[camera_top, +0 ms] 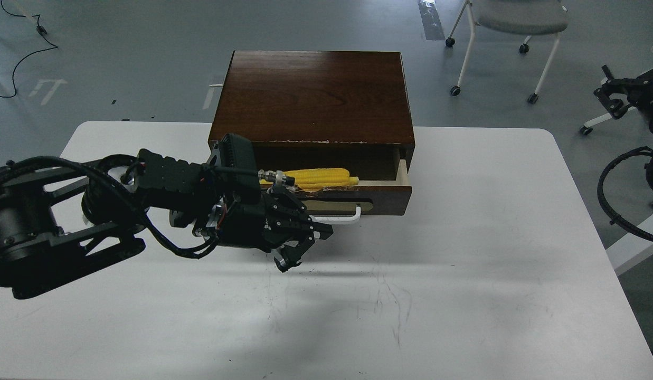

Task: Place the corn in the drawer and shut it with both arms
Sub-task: 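Bring the left gripper to the drawer front beside the white handle, then push the drawer front away from the robot with the left gripper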

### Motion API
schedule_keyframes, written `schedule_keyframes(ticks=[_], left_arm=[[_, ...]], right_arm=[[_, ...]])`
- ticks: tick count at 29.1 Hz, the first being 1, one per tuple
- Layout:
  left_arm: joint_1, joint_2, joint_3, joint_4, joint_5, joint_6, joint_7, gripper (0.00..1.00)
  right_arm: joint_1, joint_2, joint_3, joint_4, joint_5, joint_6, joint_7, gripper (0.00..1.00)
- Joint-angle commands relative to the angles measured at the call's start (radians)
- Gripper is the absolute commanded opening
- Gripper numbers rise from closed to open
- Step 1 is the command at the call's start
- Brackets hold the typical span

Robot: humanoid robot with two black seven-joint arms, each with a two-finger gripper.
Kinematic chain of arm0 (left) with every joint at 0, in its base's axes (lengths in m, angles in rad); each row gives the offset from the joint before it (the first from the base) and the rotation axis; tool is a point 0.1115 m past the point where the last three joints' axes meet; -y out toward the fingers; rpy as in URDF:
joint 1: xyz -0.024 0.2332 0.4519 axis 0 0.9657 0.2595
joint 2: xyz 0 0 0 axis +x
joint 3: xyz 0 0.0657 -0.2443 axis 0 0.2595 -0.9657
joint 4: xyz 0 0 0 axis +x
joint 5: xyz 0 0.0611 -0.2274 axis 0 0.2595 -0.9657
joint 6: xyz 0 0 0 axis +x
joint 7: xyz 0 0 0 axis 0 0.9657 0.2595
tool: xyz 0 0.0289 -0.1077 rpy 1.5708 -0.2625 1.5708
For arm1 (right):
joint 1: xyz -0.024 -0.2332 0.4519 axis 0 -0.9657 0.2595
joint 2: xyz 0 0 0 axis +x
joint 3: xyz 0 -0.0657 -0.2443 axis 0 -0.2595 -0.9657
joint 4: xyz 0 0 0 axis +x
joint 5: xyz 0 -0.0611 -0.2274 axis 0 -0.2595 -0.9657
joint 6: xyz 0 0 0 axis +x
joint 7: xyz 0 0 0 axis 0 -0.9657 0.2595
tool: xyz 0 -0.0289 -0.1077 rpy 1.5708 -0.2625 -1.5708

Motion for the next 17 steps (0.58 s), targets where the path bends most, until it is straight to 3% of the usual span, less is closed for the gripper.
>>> schedule_keyframes(ticks=[1, 17], left_arm=[[-0.01, 0.002, 0.007, 0.008, 0.001, 0.0, 0.001, 0.0], [-0.042, -0.003, 0.001, 0.103, 0.001, 0.0, 0.003, 0.0]], right_arm=[[0.0, 0.0, 0.0, 0.0, 0.0, 0.0, 0.0, 1.0], [-0.003, -0.002, -0.009, -0.057, -0.003, 0.046, -0.002, 1.0]])
